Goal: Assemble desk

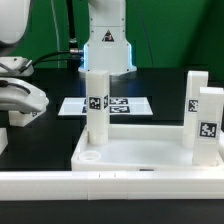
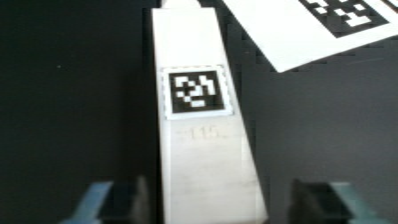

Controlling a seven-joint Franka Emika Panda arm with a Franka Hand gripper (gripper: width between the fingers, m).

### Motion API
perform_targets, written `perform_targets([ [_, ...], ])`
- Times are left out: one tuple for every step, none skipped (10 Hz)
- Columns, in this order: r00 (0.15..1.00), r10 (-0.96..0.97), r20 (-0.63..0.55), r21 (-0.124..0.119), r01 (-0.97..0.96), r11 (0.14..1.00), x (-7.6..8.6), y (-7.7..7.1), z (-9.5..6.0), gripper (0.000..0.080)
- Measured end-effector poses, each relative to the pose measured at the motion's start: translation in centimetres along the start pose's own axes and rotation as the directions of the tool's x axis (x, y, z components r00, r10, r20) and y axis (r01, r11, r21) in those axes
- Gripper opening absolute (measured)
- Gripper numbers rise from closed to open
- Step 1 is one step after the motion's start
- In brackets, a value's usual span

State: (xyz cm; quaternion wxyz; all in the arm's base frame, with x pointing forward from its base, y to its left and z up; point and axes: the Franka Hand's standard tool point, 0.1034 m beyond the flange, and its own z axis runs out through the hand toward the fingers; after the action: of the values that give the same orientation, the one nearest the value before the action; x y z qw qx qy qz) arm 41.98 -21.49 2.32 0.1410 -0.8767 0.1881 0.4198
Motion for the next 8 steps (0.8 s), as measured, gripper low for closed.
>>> perform_targets([
  [1.000,0.000,0.000,0.000,0.000,1.000,0.00,0.01,0.00,0.0211],
  [1.000,0.000,0.000,0.000,0.000,1.000,0.00,0.01,0.00,0.0074],
  [1.000,0.000,0.000,0.000,0.000,1.000,0.00,0.02,0.00,0.0074],
  [1.000,0.000,0.000,0.000,0.000,1.000,0.00,0.02,0.00,0.0017],
  [1.000,0.000,0.000,0.000,0.000,1.000,0.00,0.03,0.00,0.0003],
  [1.000,0.000,0.000,0.001,0.000,1.000,0.00,0.04,0.00,0.0003],
  [1.000,0.001,0.000,0.001,-0.001,1.000,0.00,0.04,0.00,0.0002],
  [1.000,0.000,0.000,0.000,0.000,1.000,-0.03,0.00,-0.05,0.0002],
])
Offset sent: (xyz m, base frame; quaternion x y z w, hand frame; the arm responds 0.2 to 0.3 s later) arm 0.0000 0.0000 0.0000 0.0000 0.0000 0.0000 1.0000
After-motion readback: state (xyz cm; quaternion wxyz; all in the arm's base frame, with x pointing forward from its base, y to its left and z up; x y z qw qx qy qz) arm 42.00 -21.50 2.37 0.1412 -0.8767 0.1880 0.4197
